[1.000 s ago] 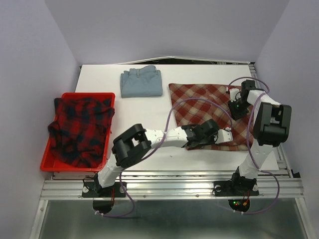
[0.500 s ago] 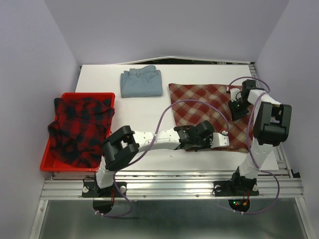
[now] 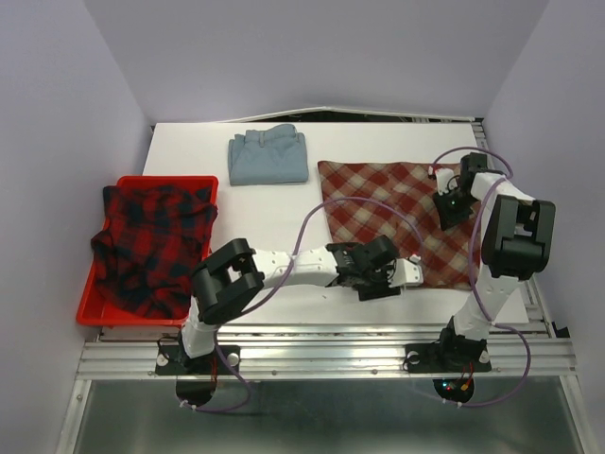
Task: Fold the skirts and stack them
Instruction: Flatten the skirt out
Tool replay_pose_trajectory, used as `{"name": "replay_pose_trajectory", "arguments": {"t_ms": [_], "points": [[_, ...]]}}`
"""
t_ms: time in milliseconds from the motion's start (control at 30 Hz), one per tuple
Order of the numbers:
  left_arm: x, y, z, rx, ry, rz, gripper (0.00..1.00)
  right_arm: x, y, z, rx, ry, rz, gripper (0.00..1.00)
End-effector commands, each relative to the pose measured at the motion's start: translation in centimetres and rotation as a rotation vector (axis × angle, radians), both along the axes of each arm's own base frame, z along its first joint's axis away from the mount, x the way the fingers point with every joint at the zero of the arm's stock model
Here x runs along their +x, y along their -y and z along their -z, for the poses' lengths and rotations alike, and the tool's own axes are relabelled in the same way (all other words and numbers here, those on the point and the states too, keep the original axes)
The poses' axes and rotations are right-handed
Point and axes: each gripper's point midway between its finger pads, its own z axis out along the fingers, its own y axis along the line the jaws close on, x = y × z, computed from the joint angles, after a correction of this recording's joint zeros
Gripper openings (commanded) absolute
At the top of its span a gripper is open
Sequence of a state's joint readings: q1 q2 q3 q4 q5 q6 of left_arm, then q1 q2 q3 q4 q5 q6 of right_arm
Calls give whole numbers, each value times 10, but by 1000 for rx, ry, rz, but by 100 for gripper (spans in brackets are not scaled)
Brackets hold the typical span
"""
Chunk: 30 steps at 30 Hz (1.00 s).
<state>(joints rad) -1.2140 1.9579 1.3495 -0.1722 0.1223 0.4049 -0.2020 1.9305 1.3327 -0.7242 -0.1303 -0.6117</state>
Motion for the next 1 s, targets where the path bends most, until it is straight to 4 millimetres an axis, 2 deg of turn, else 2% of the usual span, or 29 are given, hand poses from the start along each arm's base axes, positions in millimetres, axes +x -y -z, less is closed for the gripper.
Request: {"name": "replay_pose_trajectory", "arguments": {"t_ms": [0, 33, 67, 100, 133, 200, 233, 267, 300, 333, 367, 400, 433, 467, 533, 567, 600, 633, 667, 700, 733, 767, 833, 867, 967], "points": [[15, -20, -30, -41, -46, -78, 62, -36, 13, 28, -68, -110, -38, 24], [19, -26, -24, -28, -65, -94, 61, -41, 15, 31, -83, -121, -43, 24], [26, -34, -12, -5, -90, -123, 61, -55, 13, 38, -82, -153, -54, 23], [40, -47, -4, 16, -121, -164, 61, -61, 12, 37, -81, -159, -59, 23], [47, -55, 8, 40, -150, -193, 60, -76, 8, 43, -69, -192, -76, 23], [66, -66, 16, 52, -198, -244, 59, -92, 2, 40, -47, -213, -95, 20], [88, -79, 20, 54, -218, -300, 59, -98, -6, 40, -9, -219, -108, 19], [99, -85, 29, 70, -238, -326, 58, -106, -12, 38, 18, -232, -127, 18], [114, -86, 25, 63, -235, -351, 57, -120, -25, 32, 56, -259, -158, 17], [125, -91, 26, 67, -240, -373, 57, -127, -35, 29, 89, -266, -185, 17], [150, -93, 24, 53, -229, -411, 57, -132, -54, 23, 171, -259, -242, 18], [161, -98, 24, 66, -225, -435, 57, -146, -73, 8, 223, -280, -296, 19], [188, -99, 19, 62, -187, -476, 57, -149, -95, -3, 324, -256, -358, 22], [200, -100, 17, 65, -170, -489, 57, -151, -108, -16, 378, -249, -382, 24], [218, -102, 5, 60, -136, -491, 59, -134, -127, -58, 477, -171, -362, 27], [227, -101, -9, 35, -110, -483, 59, -122, -128, -68, 478, -145, -324, 27], [234, -97, -26, 2, -78, -471, 61, -94, -123, -88, 454, -52, -321, 27], [234, -94, -38, -20, -57, -453, 62, -92, -119, -87, 459, -53, -296, 27], [231, -92, -60, -62, -33, -416, 63, -65, -107, -103, 448, 22, -257, 27], [229, -91, -71, -81, -20, -400, 64, -52, -99, -108, 434, 53, -234, 27], [227, -91, -96, -126, 11, -388, 64, -32, -84, -118, 378, 104, -217, 27], [226, -92, -106, -144, 28, -382, 64, -23, -71, -118, 351, 116, -192, 26], [221, -95, -119, -168, 48, -376, 64, -8, -49, -103, 287, 104, -156, 26], [218, -97, -136, -197, 69, -376, 65, -4, -44, -97, 263, 99, -160, 26], [208, -98, -152, -226, 71, -359, 65, -5, -24, -66, 186, 48, -160, 24]]}}
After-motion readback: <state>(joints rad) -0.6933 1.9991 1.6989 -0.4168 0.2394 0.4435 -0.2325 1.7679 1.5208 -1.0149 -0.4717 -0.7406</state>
